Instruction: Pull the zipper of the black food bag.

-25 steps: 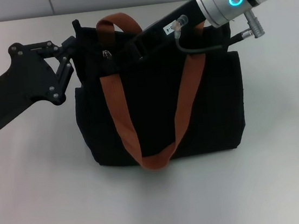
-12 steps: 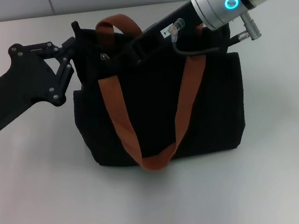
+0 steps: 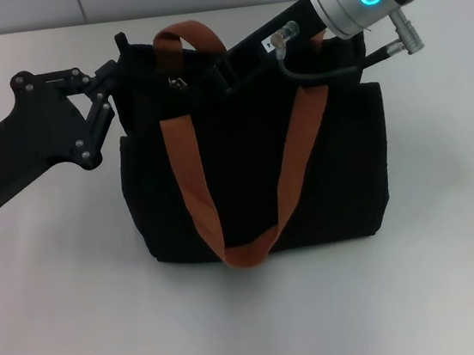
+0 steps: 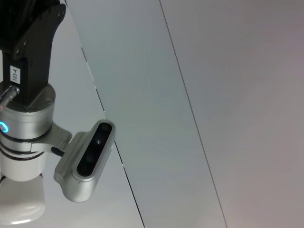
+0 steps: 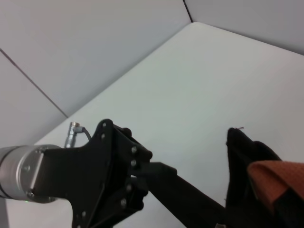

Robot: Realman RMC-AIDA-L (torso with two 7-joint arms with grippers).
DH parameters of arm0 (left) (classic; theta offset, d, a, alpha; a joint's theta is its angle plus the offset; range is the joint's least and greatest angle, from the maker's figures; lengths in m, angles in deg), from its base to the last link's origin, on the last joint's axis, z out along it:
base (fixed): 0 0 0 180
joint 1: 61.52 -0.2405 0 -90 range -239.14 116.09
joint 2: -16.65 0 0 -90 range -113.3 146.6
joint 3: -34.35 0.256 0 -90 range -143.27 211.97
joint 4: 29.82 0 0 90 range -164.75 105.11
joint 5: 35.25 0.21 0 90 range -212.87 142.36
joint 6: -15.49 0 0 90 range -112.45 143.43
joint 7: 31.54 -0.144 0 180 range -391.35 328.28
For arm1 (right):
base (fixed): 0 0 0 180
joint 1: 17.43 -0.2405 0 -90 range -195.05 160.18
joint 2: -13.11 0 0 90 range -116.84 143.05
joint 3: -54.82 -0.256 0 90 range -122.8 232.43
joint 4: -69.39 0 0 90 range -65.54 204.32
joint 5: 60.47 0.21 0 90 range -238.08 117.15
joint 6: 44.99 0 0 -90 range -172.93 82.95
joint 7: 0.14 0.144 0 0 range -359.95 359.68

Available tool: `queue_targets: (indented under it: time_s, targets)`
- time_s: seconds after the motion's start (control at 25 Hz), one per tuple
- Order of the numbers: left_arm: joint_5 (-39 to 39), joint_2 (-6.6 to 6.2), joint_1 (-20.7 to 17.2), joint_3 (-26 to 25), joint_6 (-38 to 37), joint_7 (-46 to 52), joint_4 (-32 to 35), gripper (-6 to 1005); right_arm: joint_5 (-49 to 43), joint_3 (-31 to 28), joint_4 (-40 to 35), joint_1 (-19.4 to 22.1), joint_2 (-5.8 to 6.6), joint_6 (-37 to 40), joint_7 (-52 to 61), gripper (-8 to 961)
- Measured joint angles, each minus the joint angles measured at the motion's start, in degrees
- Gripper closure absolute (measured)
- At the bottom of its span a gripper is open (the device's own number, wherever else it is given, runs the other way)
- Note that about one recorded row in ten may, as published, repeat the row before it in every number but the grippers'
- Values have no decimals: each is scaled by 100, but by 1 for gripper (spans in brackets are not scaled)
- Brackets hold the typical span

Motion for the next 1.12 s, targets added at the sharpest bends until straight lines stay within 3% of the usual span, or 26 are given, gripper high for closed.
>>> queue_targets:
  time_s: [1.12]
  targets:
    - [-94, -9, -1, -7, 68, 0, 0, 864, -1320, 176, -1521, 552, -18, 401, 1197, 939]
